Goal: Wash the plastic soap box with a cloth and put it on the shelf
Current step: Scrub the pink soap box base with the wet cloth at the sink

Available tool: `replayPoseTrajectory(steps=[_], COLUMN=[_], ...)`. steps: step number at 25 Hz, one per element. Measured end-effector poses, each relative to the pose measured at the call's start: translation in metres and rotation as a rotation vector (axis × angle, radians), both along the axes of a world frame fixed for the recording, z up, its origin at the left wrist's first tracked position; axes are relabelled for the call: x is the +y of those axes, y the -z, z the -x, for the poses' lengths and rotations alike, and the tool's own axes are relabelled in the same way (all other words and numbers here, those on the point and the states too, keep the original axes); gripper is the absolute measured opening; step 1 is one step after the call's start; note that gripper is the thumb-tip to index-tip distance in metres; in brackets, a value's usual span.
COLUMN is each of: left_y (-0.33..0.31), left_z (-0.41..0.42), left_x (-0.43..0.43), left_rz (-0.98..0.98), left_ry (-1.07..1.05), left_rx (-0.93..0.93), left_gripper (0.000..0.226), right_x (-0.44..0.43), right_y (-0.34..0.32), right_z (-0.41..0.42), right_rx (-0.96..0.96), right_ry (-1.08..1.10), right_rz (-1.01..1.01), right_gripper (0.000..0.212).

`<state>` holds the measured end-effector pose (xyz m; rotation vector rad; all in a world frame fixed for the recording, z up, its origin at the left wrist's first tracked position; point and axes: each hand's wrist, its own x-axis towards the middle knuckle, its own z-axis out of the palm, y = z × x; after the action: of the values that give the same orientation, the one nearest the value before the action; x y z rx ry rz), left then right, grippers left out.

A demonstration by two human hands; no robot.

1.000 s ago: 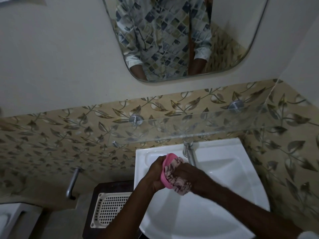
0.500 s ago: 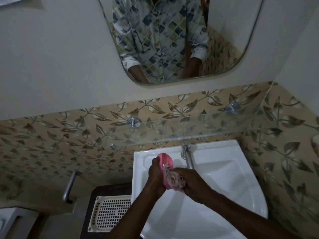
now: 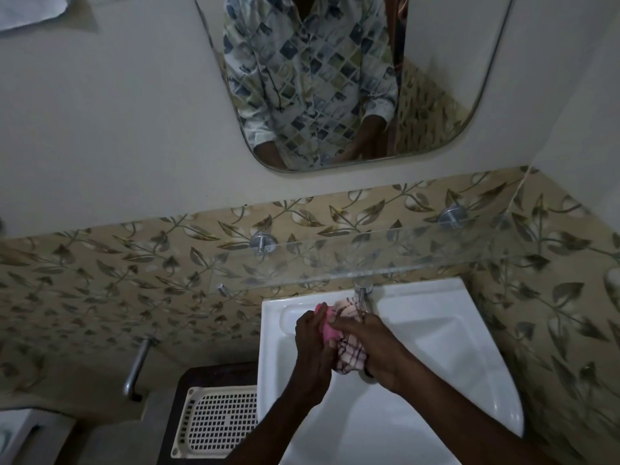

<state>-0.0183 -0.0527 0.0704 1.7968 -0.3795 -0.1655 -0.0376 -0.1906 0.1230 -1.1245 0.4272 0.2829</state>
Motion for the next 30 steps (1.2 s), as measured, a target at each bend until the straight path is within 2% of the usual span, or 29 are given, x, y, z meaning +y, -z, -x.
replayPoseTrajectory(steps=[2,3,4,5,6,7,8,9,10,11,13,15,17,19,21,22,23,25,27,29,30], left_y=[0.009,0.008,0.002,-0.006,-0.014,-0.02,-0.028,-0.036,-0.042,-0.047,-0.041,-0.035,-0.038,-0.047,-0.05,-0.049,-0.048,-0.045,-0.032,-0.02,-0.014], left_z=[-0.005,-0.008,-0.008,-0.011,-0.017,-0.024,-0.033,-0.042,-0.048,-0.05,-0.041,-0.033,-0.038,-0.057,-0.063,-0.062,-0.056,-0.038,-0.018,0.0,0.003], left_x=[0.014,0.017,0.02,0.02,0.019,0.017,0.016,0.015,0.013,0.007,-0.008,-0.02,-0.015,-0.004,0.002,0.0,-0.005,-0.015,-0.017,-0.015,-0.013], left_rz=[-0.248,-0.235,-0.113,0.061,0.235,0.392,0.518,0.625,0.695,0.714,0.679,0.534,0.449,0.44,0.374,0.351,0.342,0.265,0.205,0.264,0.296], left_ry=[0.143,0.188,0.148,0.015,-0.108,-0.146,-0.097,-0.059,-0.078,-0.118,-0.195,-0.252,-0.279,-0.2,-0.132,-0.116,-0.138,-0.273,-0.243,-0.142,-0.123], left_rx=[-0.15,-0.139,0.009,0.265,0.562,0.894,1.179,1.361,1.444,1.457,1.325,1.141,1.075,1.215,1.344,1.339,1.292,1.075,0.732,0.464,0.406], left_gripper=[0.07,0.076,0.085,0.096,0.106,0.113,0.114,0.112,0.106,0.099,0.084,0.076,0.07,0.065,0.065,0.067,0.068,0.062,0.047,0.044,0.05], right_x=[0.004,0.002,-0.002,-0.009,-0.012,-0.015,-0.013,-0.01,-0.005,-0.003,0.004,0.012,0.021,0.014,-0.009,-0.02,-0.021,-0.009,0.003,0.001,-0.001], right_y=[0.008,0.01,0.011,0.011,0.008,0.011,0.013,0.015,0.021,0.029,0.028,0.016,0.018,0.02,0.027,0.033,0.034,0.029,0.023,0.014,0.01], right_z=[0.006,0.005,0.005,0.005,0.007,0.012,0.015,0.018,0.021,0.022,0.02,0.015,0.013,0.018,0.021,0.017,0.016,0.018,0.016,0.008,0.001], right_rx=[-0.054,-0.082,-0.127,-0.227,-0.302,-0.387,-0.394,-0.389,-0.387,-0.41,-0.461,-0.423,-0.399,-0.457,-0.492,-0.51,-0.512,-0.462,-0.319,-0.108,-0.04], right_ry=[0.063,0.119,0.142,0.118,0.059,-0.017,-0.09,-0.169,-0.245,-0.307,-0.246,-0.071,0.032,-0.082,-0.461,-0.565,-0.537,-0.312,-0.09,0.053,0.09], right_rz=[0.071,0.059,0.057,0.124,0.228,0.382,0.466,0.531,0.59,0.657,0.744,0.671,0.575,0.658,0.839,0.916,0.902,0.749,0.432,0.007,-0.094], right_gripper=[0.024,0.017,0.017,0.024,0.032,0.036,0.033,0.028,0.026,0.029,0.028,0.022,0.028,0.034,0.04,0.041,0.039,0.024,0.016,0.026,0.032])
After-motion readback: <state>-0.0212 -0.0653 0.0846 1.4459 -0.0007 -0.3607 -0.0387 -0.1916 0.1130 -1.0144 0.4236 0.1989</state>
